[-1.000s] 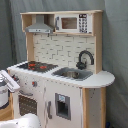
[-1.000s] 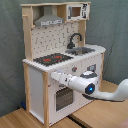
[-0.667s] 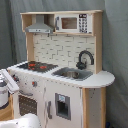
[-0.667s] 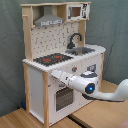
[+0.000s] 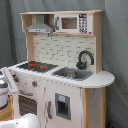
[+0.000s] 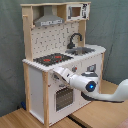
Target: Play with the kitchen
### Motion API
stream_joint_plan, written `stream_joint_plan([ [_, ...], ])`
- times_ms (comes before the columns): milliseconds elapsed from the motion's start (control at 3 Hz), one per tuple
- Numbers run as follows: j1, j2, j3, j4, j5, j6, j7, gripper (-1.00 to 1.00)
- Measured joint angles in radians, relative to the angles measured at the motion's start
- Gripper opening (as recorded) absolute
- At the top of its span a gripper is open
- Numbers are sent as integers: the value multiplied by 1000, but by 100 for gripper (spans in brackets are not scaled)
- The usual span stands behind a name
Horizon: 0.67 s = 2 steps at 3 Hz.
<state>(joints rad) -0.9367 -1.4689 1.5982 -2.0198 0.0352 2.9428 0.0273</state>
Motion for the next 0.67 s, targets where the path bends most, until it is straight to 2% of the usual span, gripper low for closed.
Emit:
stream_joint_plan([
  [333,0,0,1,-8,3,38,72,-100],
  [667,0,0,1,-7,3,39,72,100],
])
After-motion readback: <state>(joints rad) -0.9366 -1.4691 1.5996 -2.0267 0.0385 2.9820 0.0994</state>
